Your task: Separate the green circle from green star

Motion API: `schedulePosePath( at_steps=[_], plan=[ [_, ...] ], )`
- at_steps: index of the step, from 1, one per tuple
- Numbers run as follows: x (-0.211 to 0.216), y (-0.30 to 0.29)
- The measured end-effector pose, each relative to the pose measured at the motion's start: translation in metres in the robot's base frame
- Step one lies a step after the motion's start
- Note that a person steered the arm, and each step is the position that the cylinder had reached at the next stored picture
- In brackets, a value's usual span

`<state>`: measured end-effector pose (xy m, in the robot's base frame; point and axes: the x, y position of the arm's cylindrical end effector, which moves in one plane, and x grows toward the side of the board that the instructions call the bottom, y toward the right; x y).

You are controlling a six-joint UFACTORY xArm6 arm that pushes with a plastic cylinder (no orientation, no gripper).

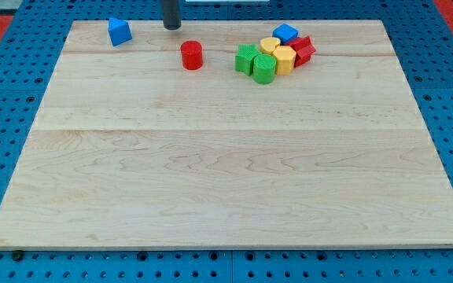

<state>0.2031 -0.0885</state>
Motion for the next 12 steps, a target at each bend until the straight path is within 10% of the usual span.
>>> schedulePosePath(
  at_steps=[4, 12],
  plan=[
    [0.063, 0.128],
    [0.16, 0.156]
  ],
)
